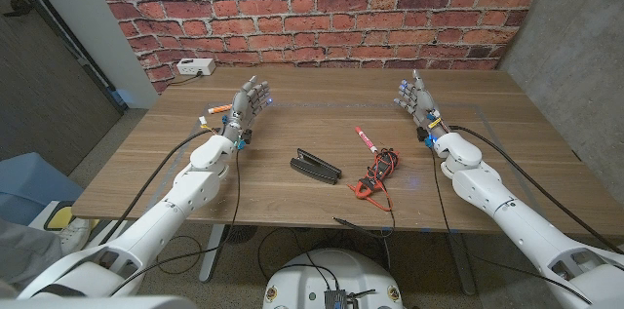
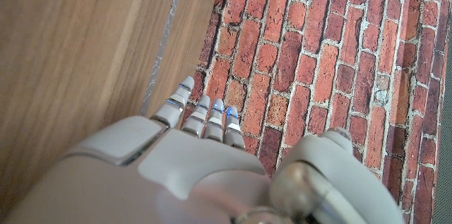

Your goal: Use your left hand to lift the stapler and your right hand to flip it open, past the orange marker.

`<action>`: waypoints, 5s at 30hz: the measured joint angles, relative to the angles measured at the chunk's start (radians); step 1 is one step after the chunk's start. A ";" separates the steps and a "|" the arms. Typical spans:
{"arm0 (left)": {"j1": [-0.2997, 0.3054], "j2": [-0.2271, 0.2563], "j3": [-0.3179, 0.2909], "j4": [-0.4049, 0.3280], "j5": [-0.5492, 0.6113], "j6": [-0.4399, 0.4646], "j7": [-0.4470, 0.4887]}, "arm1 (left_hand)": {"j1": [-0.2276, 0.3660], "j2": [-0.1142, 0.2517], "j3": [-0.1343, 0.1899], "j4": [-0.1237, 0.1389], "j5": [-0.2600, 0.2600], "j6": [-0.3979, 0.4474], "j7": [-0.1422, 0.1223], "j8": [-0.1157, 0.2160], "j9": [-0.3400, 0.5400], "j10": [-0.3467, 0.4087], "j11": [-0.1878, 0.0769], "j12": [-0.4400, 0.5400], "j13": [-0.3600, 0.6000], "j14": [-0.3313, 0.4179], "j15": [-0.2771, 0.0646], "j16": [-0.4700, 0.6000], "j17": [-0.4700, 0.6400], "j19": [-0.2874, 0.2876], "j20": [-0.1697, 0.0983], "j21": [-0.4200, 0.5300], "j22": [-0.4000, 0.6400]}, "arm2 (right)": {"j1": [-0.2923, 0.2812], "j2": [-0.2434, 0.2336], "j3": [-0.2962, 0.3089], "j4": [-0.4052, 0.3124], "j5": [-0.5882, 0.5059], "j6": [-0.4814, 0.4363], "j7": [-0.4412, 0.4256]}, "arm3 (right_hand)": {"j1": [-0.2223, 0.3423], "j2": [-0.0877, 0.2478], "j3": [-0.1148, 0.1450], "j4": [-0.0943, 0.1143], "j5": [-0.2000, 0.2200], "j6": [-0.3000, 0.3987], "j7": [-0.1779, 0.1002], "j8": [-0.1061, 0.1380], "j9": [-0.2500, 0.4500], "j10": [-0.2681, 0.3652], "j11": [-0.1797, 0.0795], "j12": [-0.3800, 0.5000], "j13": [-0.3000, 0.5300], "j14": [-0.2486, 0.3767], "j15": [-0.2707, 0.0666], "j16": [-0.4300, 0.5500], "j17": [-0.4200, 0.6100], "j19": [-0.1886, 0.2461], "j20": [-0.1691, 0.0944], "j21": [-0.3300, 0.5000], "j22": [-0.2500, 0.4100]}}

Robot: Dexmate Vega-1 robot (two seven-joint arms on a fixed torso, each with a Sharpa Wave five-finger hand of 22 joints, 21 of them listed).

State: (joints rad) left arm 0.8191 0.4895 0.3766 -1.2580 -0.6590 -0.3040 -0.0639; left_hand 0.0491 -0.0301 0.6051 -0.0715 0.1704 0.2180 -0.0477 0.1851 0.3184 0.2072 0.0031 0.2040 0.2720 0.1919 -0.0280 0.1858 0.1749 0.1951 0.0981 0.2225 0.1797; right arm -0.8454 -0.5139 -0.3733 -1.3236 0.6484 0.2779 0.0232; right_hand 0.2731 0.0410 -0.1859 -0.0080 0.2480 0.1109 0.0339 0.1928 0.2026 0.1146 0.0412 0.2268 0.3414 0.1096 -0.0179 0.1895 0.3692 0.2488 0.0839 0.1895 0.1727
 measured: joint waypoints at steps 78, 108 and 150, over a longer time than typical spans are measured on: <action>0.000 0.059 0.025 0.027 0.150 -0.171 -0.043 | 0.229 -0.040 0.013 -0.097 0.000 0.056 -0.015 0.011 -0.109 0.068 -0.046 0.016 -0.049 -0.003 -0.009 -0.007 -0.002 0.037 -0.044 -0.020 -0.003 | -0.030 -0.020 0.006 -0.015 -0.009 -0.017 -0.034 | 0.014 0.015 0.000 0.000 -0.004 0.005 0.005 0.000 -0.012 0.019 -0.006 -0.015 -0.040 0.012 -0.005 0.000 -0.045 0.000 0.000 0.000 0.000; -0.029 0.169 0.084 -0.090 0.380 -0.066 0.058 | 0.241 -0.043 0.001 -0.093 0.000 0.061 -0.011 0.011 -0.115 0.048 -0.046 0.016 -0.049 -0.033 -0.011 -0.007 -0.003 0.015 -0.055 -0.028 -0.003 | 0.021 -0.012 0.003 0.053 -0.004 -0.013 0.010 | 0.024 0.016 0.000 -0.009 -0.008 0.012 -0.002 0.000 -0.012 0.025 -0.011 -0.020 -0.055 0.017 -0.011 0.000 -0.068 -0.006 -0.005 0.000 0.000; -0.061 0.215 0.147 -0.165 0.574 -0.027 0.096 | 0.271 -0.053 -0.037 -0.086 0.000 0.061 -0.011 0.011 -0.123 0.012 -0.066 0.009 -0.061 -0.137 -0.008 -0.020 -0.003 -0.079 -0.118 -0.045 -0.007 | 0.055 -0.022 -0.010 0.102 -0.033 -0.010 0.027 | 0.035 0.014 0.009 -0.017 -0.016 0.016 -0.006 0.004 -0.017 0.034 -0.020 -0.023 -0.077 0.013 -0.014 0.000 -0.091 -0.015 -0.007 0.000 0.000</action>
State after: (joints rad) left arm 0.7583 0.7049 0.5233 -1.4228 -0.0848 -0.3311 0.0319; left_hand 0.3205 -0.0827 0.5686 -0.1573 0.1699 0.2785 -0.0584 0.1964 0.1954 0.2193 -0.0628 0.2125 0.2107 0.0551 -0.0357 0.1662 0.1724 0.1164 -0.0199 0.1771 0.1722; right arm -0.7899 -0.5357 -0.3838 -1.2214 0.6159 0.2681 0.0498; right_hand 0.3085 0.0555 -0.1774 -0.0248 0.2322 0.1268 0.0283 0.1966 0.1859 0.1483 0.0212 0.2034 0.2645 0.1230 -0.0324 0.1895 0.2783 0.2339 0.0769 0.1894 0.1725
